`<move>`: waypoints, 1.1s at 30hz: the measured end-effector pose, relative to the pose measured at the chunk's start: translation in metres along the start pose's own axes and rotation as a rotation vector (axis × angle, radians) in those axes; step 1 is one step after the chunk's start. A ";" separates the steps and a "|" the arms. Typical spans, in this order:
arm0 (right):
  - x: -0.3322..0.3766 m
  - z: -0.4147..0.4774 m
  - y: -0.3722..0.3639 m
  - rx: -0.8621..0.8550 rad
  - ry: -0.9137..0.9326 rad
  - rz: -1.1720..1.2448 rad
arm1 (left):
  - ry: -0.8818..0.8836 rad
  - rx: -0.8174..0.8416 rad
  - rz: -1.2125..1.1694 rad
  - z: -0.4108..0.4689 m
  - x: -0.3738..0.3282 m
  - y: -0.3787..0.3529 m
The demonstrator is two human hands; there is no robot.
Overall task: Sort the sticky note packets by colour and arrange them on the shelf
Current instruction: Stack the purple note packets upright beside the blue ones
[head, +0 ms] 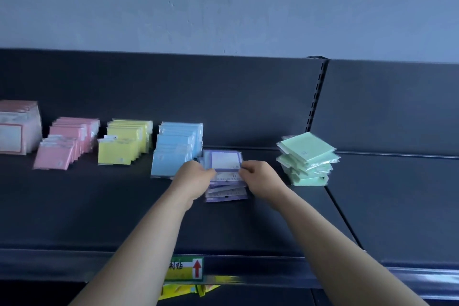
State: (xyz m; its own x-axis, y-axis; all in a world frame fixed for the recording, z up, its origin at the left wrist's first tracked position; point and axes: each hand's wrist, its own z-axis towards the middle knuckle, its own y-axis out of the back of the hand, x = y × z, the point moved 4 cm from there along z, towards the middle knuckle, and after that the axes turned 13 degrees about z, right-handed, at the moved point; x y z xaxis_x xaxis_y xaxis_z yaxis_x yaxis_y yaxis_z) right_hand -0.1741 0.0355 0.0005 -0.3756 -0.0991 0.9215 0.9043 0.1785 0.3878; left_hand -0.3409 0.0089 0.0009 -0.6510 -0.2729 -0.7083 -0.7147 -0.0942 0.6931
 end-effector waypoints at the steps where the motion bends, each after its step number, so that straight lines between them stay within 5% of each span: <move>1: -0.003 -0.001 0.000 -0.008 -0.018 0.006 | -0.023 0.013 0.024 0.001 -0.001 -0.001; 6: -0.011 -0.012 0.010 -0.014 -0.181 0.199 | -0.150 0.130 0.091 0.002 -0.004 -0.002; 9: -0.002 -0.014 0.024 -0.146 -0.079 -0.201 | -0.202 0.233 0.085 0.005 -0.005 0.001; 12: 0.011 -0.008 0.024 -0.248 0.047 -0.512 | -0.269 0.158 0.212 -0.004 -0.006 0.009; 19: 0.003 0.020 0.003 0.034 -0.142 -0.364 | -0.225 0.085 0.533 -0.018 0.022 0.003; 24: 0.000 0.009 0.009 -0.037 -0.149 -0.330 | -0.230 0.092 0.272 -0.014 0.025 0.004; 29: -0.002 -0.013 0.016 0.084 -0.213 -0.313 | -0.233 0.132 -0.026 -0.011 0.031 0.006; 33: -0.004 -0.017 0.009 0.033 -0.207 -0.366 | -0.209 -0.036 -0.071 -0.013 0.026 0.011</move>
State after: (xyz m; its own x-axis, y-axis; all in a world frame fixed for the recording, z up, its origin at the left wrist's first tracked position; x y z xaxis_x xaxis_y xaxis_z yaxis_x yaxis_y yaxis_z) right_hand -0.1609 0.0213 -0.0004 -0.7070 0.0366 0.7062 0.6976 0.1996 0.6881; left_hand -0.3623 -0.0113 -0.0085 -0.6410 -0.0603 -0.7652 -0.7534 -0.1411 0.6422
